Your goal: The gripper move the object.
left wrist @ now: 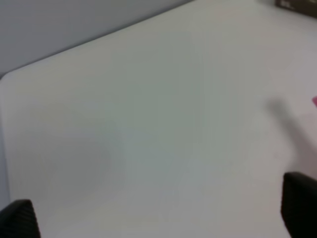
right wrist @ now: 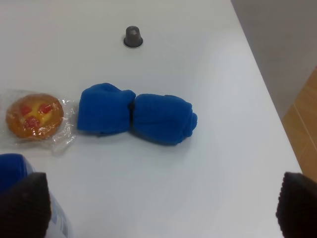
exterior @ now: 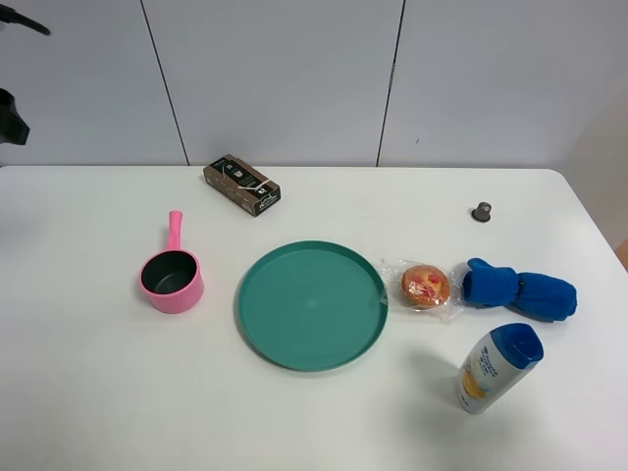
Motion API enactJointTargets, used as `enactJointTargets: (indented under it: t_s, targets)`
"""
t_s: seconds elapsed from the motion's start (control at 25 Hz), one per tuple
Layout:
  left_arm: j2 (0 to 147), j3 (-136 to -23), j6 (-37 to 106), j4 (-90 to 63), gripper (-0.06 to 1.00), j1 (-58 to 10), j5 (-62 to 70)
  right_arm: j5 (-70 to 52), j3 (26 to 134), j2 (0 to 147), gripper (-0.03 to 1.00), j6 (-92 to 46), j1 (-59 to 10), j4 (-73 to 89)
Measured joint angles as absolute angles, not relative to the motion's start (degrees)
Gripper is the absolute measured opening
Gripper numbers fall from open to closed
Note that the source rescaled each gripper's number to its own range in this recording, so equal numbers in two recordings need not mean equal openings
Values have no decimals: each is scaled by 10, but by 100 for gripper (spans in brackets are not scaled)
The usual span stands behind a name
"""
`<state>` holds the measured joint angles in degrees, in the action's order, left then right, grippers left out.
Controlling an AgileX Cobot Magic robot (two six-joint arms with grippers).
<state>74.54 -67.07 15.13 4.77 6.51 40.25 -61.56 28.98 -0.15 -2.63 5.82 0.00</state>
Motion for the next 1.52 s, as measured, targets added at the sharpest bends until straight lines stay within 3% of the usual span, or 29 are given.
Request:
enactJointTargets:
  t_s: [0.4,0.76,1.16,1.52]
  targets:
    - [449,-505,107,46,100,94,373,-616,290,-2,100,-26,58,0]
    - [198,-427,91,30,100,94,408,-616,290,-2,100,-26,58,0]
    - [89,-421,88,14,100,94,533,-616,290,-2,100,-26,58,0]
    - [14,-358,88,-15,100,94,543,-616,290,-2,100,-26,58,0]
